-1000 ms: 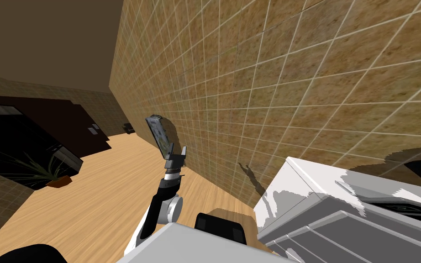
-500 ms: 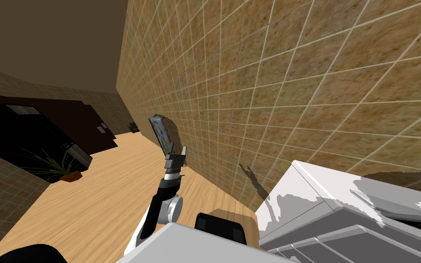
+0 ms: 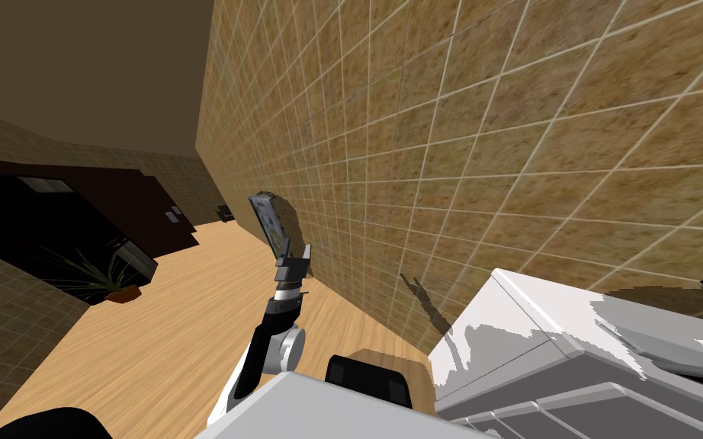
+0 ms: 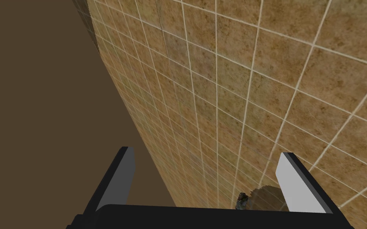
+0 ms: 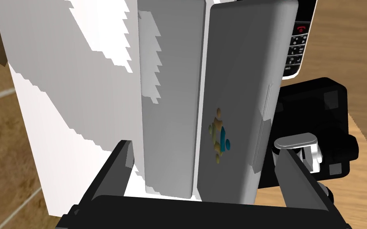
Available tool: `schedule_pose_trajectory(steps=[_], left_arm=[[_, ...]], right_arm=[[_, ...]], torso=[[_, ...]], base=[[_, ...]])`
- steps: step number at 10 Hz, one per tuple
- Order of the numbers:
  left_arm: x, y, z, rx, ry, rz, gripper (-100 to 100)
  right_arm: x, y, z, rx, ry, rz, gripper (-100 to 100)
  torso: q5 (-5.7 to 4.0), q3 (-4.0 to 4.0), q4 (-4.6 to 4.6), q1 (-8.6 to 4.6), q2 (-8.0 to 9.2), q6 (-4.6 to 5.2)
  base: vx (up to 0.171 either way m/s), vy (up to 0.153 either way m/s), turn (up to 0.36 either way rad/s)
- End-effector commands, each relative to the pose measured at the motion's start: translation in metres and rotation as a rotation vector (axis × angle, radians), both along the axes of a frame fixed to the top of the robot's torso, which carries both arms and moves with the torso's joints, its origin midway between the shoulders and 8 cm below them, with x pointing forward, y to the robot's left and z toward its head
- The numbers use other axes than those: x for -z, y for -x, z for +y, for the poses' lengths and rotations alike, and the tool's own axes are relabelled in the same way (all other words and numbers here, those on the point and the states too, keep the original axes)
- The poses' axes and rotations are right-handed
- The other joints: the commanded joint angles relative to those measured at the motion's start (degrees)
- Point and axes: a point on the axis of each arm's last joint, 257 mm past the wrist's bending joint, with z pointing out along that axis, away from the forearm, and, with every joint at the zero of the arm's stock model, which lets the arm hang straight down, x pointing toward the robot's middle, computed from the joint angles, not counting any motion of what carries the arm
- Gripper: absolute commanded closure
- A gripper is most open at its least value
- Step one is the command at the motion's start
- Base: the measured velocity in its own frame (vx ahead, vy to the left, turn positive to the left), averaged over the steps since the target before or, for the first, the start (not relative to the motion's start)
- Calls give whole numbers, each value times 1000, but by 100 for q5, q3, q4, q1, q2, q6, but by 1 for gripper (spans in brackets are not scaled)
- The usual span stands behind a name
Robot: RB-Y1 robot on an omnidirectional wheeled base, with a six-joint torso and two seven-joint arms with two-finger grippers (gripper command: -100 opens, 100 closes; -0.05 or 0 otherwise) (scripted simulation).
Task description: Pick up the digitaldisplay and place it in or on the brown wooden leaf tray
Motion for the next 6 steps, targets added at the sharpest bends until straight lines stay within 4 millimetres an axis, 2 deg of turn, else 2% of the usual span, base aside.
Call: schedule_pose_trajectory(steps=[1, 5, 6], left_arm=[[0, 0, 0, 0, 0, 0, 0], [0, 0, 0, 0, 0, 0, 0], [0, 0, 0, 0, 0, 0, 0]], right_arm=[[0, 0, 0, 0, 0, 0, 100], [0, 2, 0, 4, -2, 1, 100], [0, 2, 0, 5, -2, 1, 0]], torso=[[0, 0, 0, 0, 0, 0], [-1, -12, -5, -16, -18, -15], [0, -12, -5, -15, -18, -15]], base=[[0, 4, -12], [-2, 2, -4], [0, 0, 0]])
